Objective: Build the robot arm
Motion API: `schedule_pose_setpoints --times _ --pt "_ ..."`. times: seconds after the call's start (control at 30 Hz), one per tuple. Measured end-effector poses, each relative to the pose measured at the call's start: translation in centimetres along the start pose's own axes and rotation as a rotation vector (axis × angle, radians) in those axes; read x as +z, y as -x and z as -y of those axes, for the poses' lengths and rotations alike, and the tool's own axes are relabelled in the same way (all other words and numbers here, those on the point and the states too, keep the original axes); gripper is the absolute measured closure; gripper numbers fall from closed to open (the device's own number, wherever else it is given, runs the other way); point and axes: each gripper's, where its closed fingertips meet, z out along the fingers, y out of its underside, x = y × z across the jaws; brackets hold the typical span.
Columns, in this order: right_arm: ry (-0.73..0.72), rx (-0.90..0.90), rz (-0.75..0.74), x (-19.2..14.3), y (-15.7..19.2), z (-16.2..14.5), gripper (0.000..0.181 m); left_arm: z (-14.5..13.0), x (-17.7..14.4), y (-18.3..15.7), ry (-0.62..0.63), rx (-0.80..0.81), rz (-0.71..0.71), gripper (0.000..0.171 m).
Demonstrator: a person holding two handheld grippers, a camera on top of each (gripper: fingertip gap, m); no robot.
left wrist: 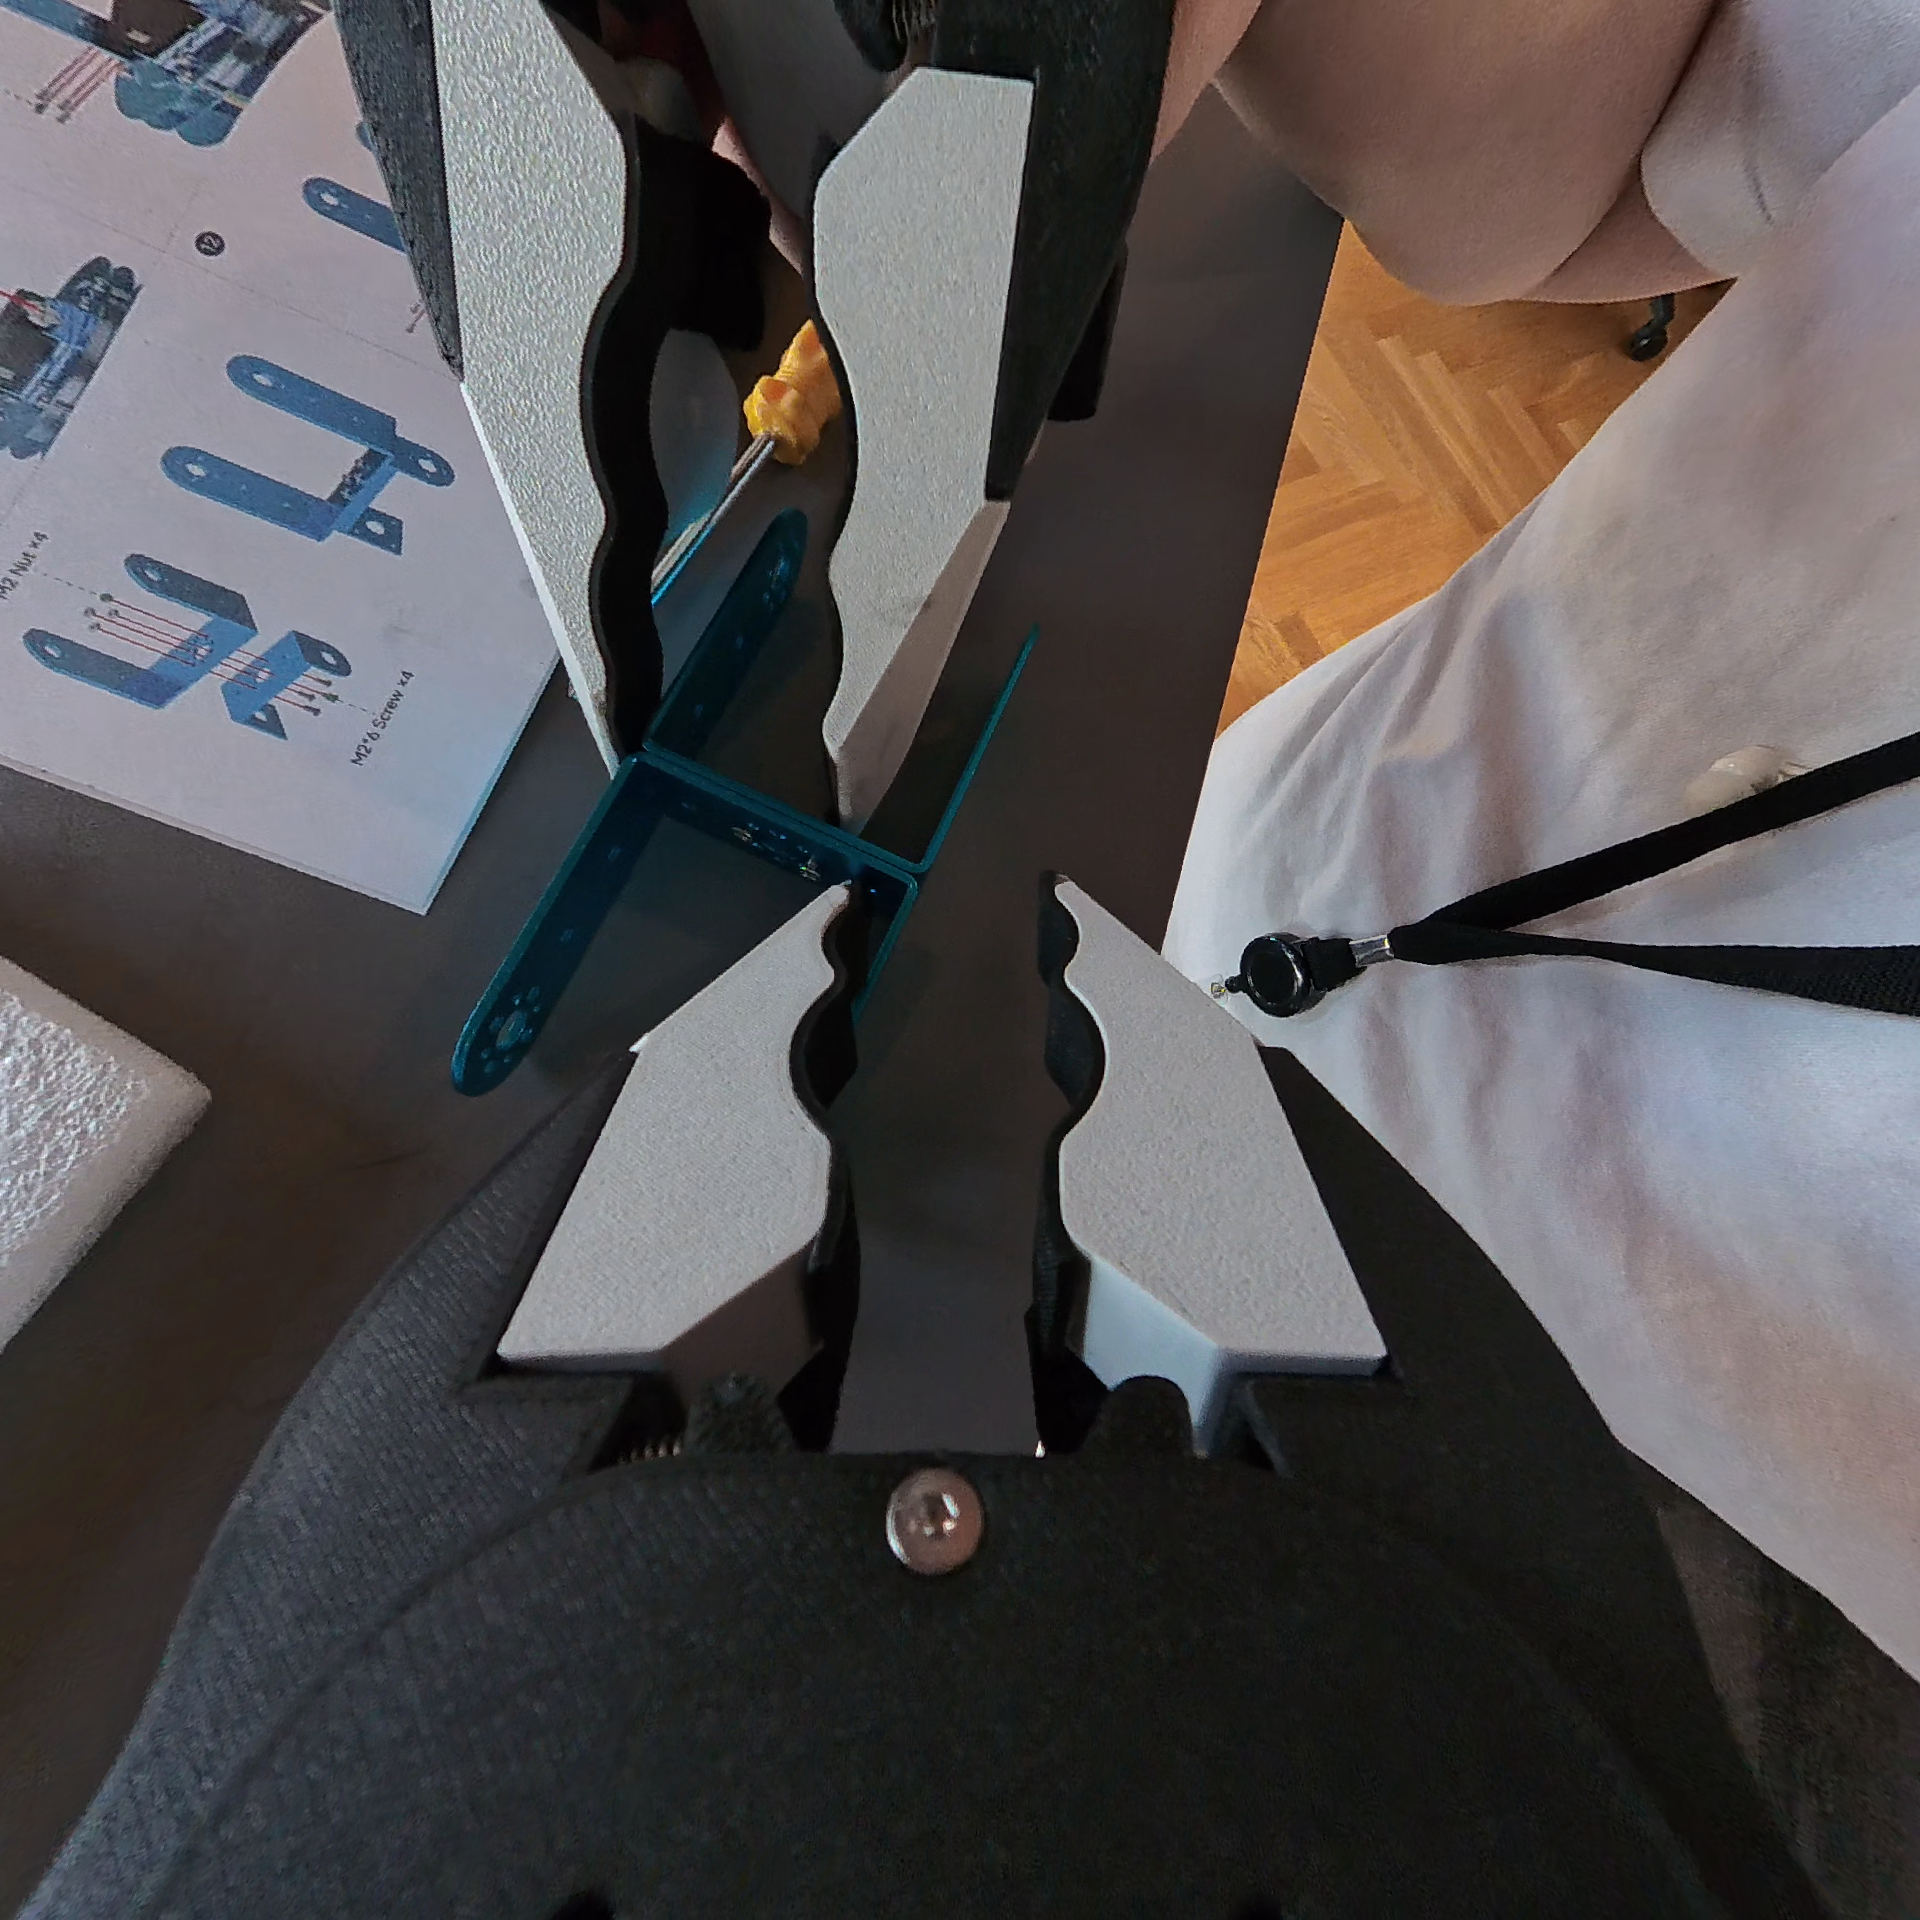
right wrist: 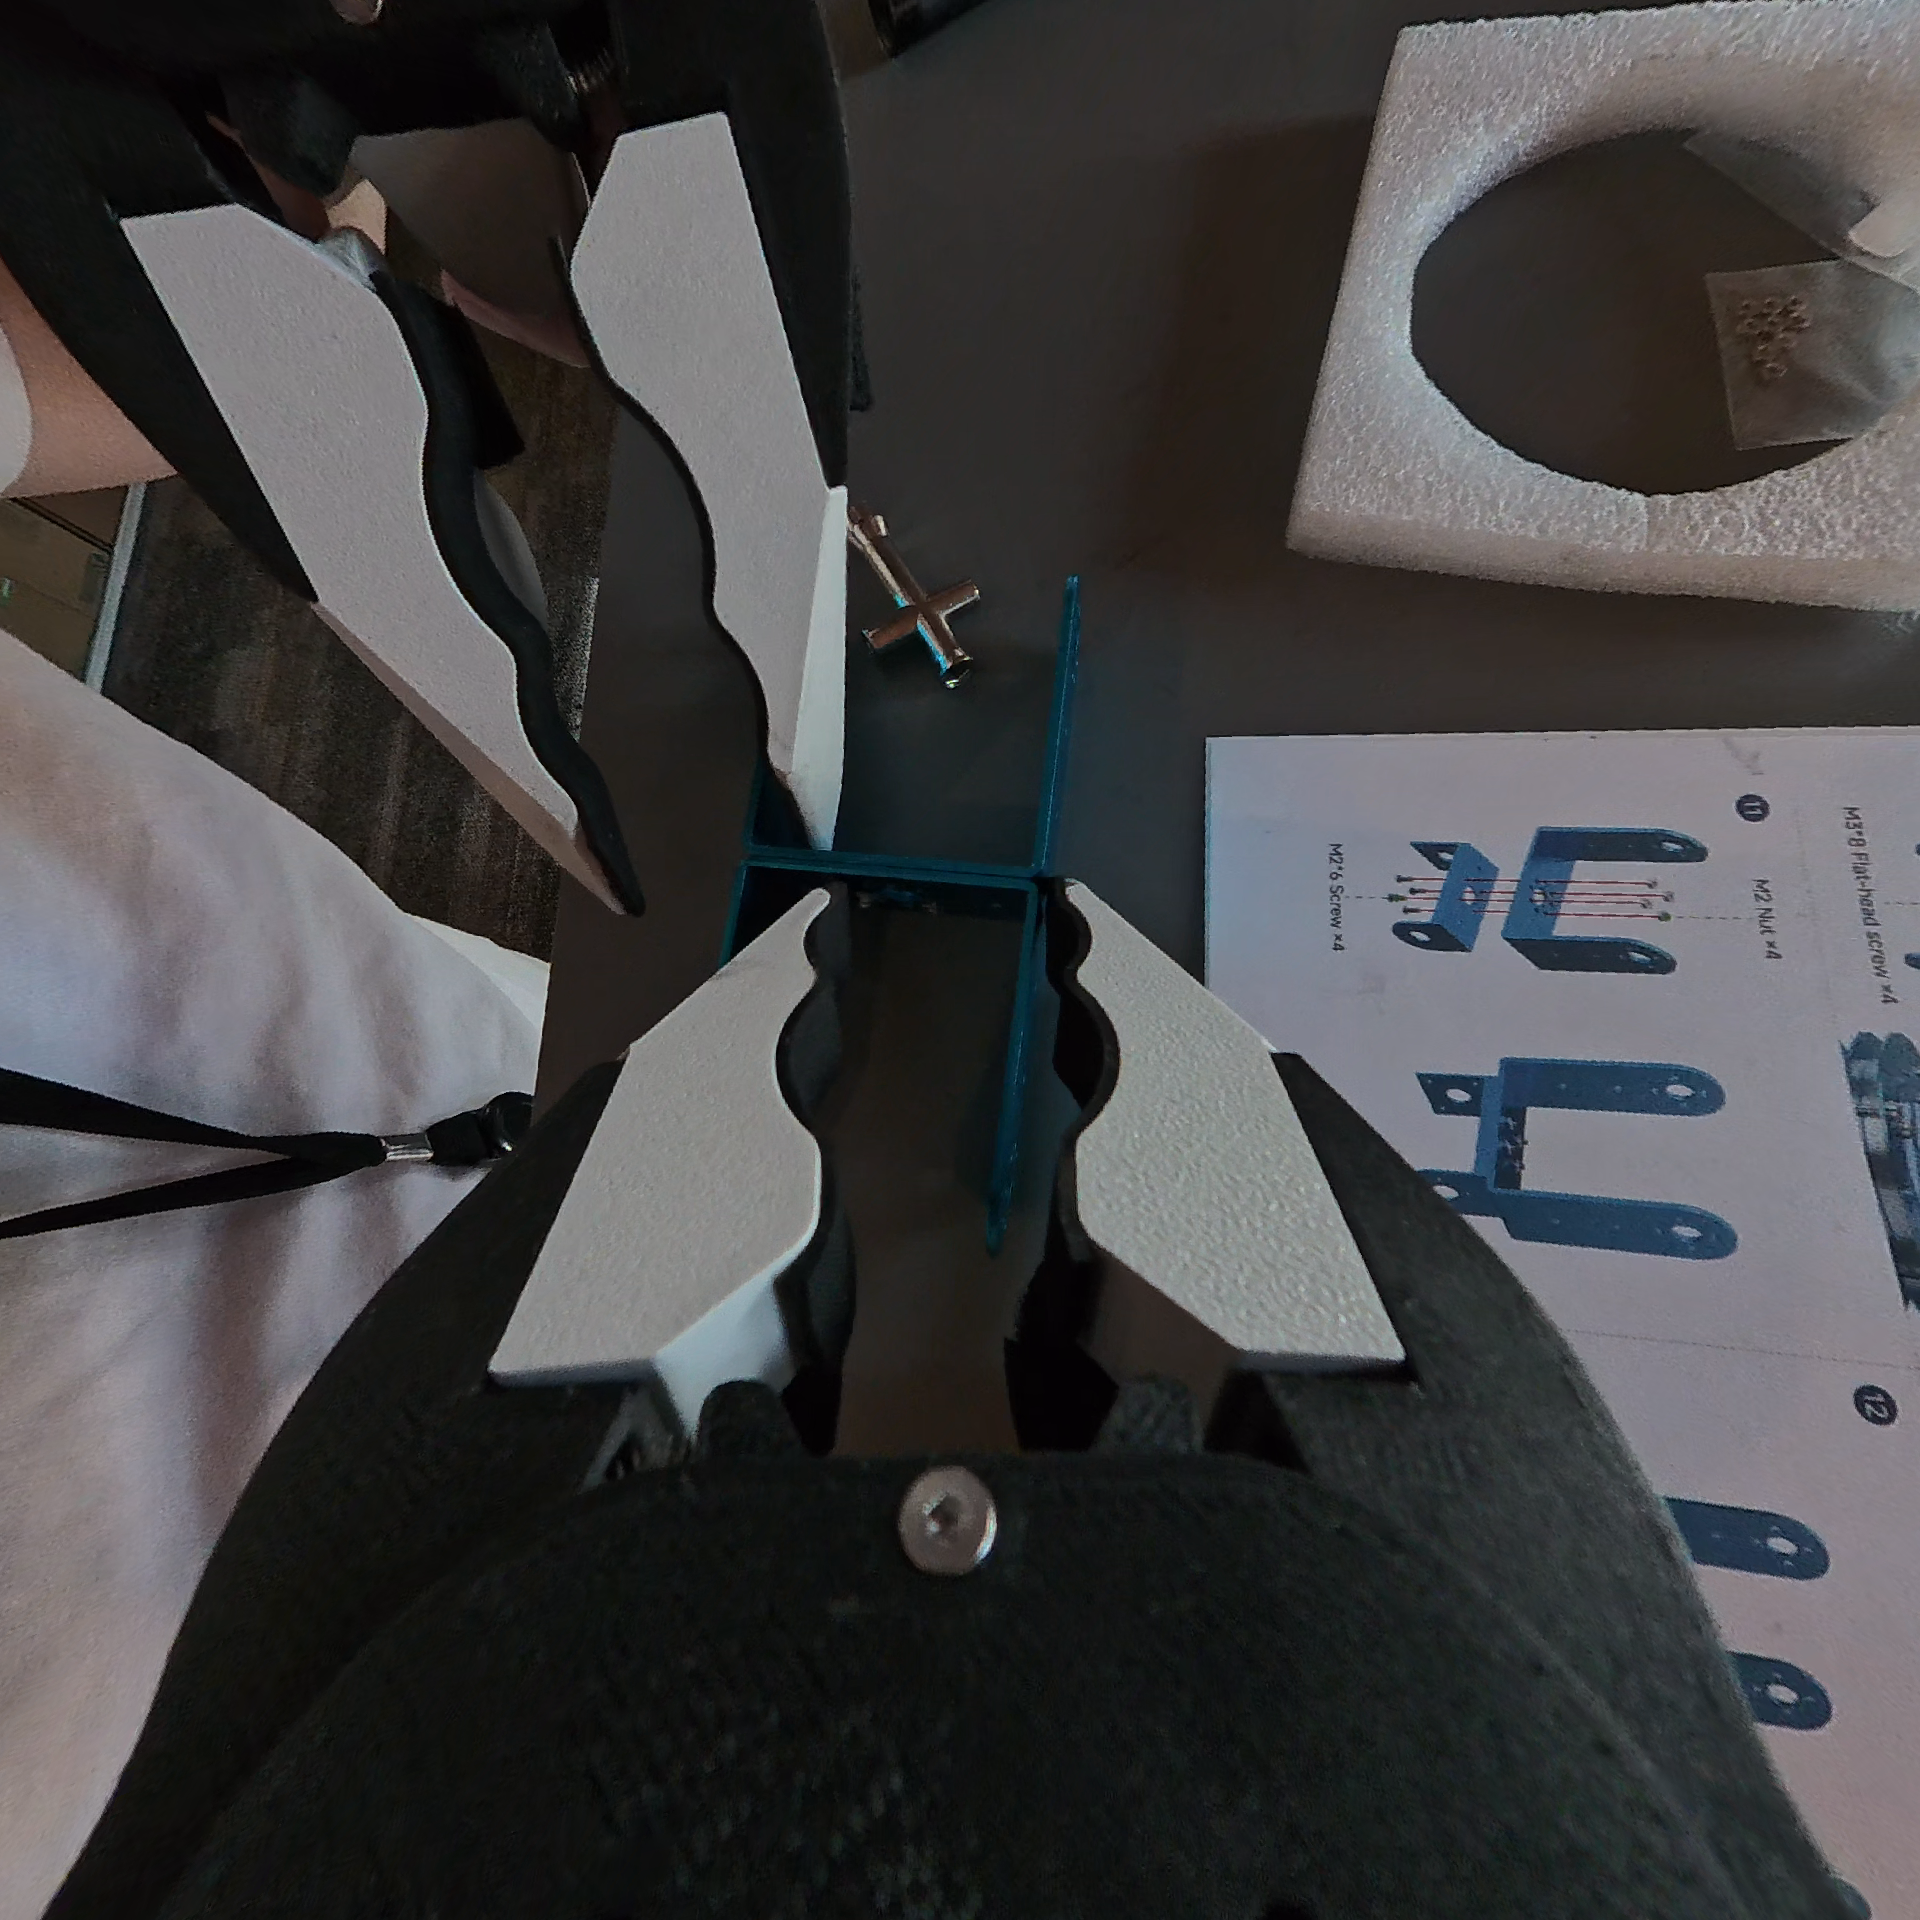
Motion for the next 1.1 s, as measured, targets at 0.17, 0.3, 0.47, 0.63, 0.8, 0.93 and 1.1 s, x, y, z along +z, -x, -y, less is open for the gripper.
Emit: schedule_pose_setpoints --times 0.17,0.3,0.47,0.63,0.8,0.93,1.1 --pt "0.001 0.003 0.006 -0.05 0.04 -0.03 0.144 -0.01 0.00 -0.02 0.002 0.001 -0.002 0.141" --pt "0.001 0.007 0.012 -0.09 0.07 -0.06 0.144 0.00 0.02 -0.05 0.002 0.002 -0.004 0.141" --pt "-0.001 0.015 0.019 -0.16 0.06 -0.09 0.146 0.01 0.05 -0.07 0.003 0.005 -0.007 0.142" --pt "-0.004 0.021 0.021 -0.28 -0.02 -0.10 0.150 0.04 0.04 -0.10 0.000 0.003 -0.010 0.142" --pt "-0.013 0.028 0.022 -0.42 -0.03 0.03 0.146 0.06 0.06 -0.12 0.000 0.002 -0.012 0.142" --pt "-0.017 0.033 0.032 -0.43 0.14 0.08 0.141 0.08 0.10 -0.15 0.002 0.003 -0.013 0.142" --pt "-0.002 0.014 0.014 -0.28 0.09 -0.09 0.138 0.12 0.12 -0.17 -0.001 0.003 -0.015 0.142"
